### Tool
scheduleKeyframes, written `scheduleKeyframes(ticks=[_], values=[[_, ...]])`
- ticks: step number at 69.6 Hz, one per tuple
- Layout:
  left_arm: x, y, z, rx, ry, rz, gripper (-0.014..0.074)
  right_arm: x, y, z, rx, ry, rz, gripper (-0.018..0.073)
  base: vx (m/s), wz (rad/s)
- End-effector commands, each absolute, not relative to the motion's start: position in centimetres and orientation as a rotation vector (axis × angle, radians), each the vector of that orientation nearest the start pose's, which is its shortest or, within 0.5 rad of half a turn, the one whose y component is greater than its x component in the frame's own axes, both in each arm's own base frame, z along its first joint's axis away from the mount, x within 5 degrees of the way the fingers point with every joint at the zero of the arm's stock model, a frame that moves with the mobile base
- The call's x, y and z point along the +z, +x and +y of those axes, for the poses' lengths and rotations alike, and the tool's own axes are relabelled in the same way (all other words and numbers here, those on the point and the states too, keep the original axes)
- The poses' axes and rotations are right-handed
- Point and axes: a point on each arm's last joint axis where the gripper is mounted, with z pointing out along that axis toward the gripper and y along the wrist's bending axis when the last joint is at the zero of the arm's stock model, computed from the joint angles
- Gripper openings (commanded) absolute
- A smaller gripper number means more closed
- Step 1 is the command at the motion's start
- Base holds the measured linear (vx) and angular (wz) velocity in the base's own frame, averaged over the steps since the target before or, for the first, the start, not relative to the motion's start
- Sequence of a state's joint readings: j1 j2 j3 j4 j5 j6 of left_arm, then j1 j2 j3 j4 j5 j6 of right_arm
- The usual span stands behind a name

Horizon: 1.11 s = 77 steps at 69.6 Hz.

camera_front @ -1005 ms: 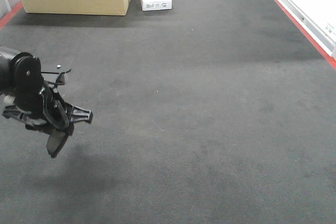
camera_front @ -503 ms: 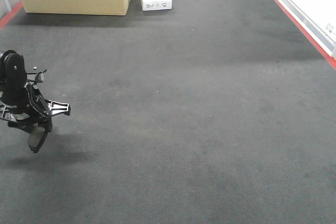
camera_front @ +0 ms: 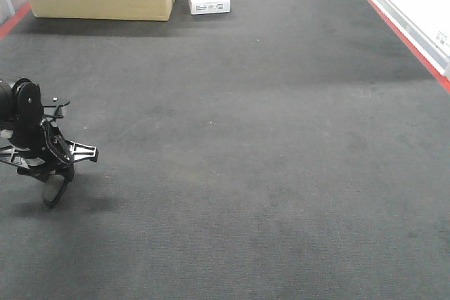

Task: Move and align brake pads A on conveyor
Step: 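Lower the left gripper with its brake pad onto the belt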

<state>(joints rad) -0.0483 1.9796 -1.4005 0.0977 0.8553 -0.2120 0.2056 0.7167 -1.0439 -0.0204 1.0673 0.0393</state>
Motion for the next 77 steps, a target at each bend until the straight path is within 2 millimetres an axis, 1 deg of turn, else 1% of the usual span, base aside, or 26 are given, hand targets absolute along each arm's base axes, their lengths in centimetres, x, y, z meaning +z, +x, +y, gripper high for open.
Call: scheduleKeyframes(ticks=[1, 11, 27, 36, 45, 67, 73, 77], values=[[20.4, 40.5, -1.3, 0.066, -0.149, 2.810, -0.0006, 41.7, 10.6, 2.0, 0.111, -0.185, 2.112, -0.0008, 0.00, 0.00], [19.4, 40.5, -1.3, 0.075, -0.149, 2.853, -0.0006, 41.7, 10.6, 2.0, 0.111, -0.185, 2.113, -0.0008, 0.00, 0.00], [19.0, 40.5, -1.3, 0.077, -0.149, 2.864, 0.0001, 41.7, 10.6, 2.0, 0.111, -0.185, 2.112, -0.0008, 0.00, 0.00], [19.0, 40.5, -1.3, 0.077, -0.148, 2.865, 0.0046, 41.7, 10.6, 2.0, 0.111, -0.185, 2.112, -0.0008, 0.00, 0.00], [19.0, 40.4, -1.3, 0.079, -0.148, 2.871, 0.0145, 41.7, 10.6, 2.0, 0.111, -0.185, 2.112, -0.0008, 0.00, 0.00], [18.9, 40.3, -1.2, 0.086, -0.125, 2.890, 0.0533, 41.7, 10.6, 2.0, 0.111, -0.185, 2.112, -0.0008, 0.00, 0.00], [18.9, 40.3, -1.2, 0.087, -0.124, 2.893, 0.0600, 41.7, 10.6, 2.0, 0.111, -0.185, 2.112, -0.0008, 0.00, 0.00], [19.0, 40.2, -1.2, 0.088, -0.118, 2.891, 0.0621, 41.7, 10.6, 2.0, 0.111, -0.185, 2.112, -0.0008, 0.00, 0.00]])
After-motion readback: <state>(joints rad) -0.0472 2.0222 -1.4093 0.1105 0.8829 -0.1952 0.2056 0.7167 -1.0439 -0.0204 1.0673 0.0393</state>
